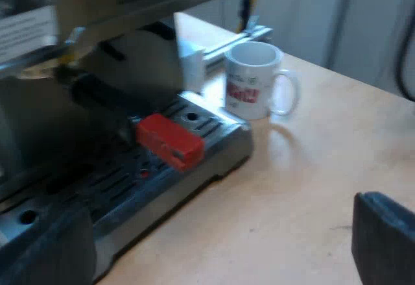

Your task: Place mug into machine

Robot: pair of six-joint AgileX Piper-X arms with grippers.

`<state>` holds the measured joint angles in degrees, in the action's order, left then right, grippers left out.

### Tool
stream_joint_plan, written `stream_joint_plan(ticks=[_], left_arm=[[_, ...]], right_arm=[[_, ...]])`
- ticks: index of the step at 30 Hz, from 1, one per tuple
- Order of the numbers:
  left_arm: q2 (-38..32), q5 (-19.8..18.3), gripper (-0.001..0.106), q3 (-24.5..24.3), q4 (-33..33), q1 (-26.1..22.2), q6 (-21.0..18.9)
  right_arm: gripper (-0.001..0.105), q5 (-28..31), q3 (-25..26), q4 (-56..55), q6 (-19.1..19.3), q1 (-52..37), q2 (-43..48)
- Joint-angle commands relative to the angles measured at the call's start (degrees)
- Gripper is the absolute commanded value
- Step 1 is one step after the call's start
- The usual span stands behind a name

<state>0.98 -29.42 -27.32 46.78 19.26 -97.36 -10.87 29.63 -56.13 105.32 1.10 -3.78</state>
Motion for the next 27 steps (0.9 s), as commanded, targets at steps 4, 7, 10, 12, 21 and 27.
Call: stream_joint_plan(ticks=[4, 7, 10, 12, 21, 27], left_arm=[[0.93, -1.29, 0.081, 7.39, -9.34, 2.25, -0.1], [1.06, -1.29, 0.081, 11.03, -13.25, 2.23, -0.1], [1.07, -1.29, 0.081, 13.66, -15.55, 2.23, -0.1], [1.07, -1.29, 0.081, 14.52, -15.86, 2.23, -0.1], [1.07, -1.29, 0.081, 14.98, -15.86, 2.23, -0.1], [1.07, -1.29, 0.081, 14.98, -15.86, 2.23, -0.1]], right_arm=[[0.062, 2.94, -0.17, 8.38, 2.99, 4.23, -6.15], [0.062, 2.91, -2.08, 13.21, 2.99, 4.21, -7.67], [0.062, 2.91, -4.96, 19.89, 2.99, 4.21, -8.65], [0.062, 2.91, -6.64, 22.83, 2.99, 4.21, -9.14], [0.062, 1.08, -15.65, 40.28, 2.99, 4.21, -17.29], [0.062, 0.34, -17.37, 52.36, 2.99, 4.21, -27.73]])
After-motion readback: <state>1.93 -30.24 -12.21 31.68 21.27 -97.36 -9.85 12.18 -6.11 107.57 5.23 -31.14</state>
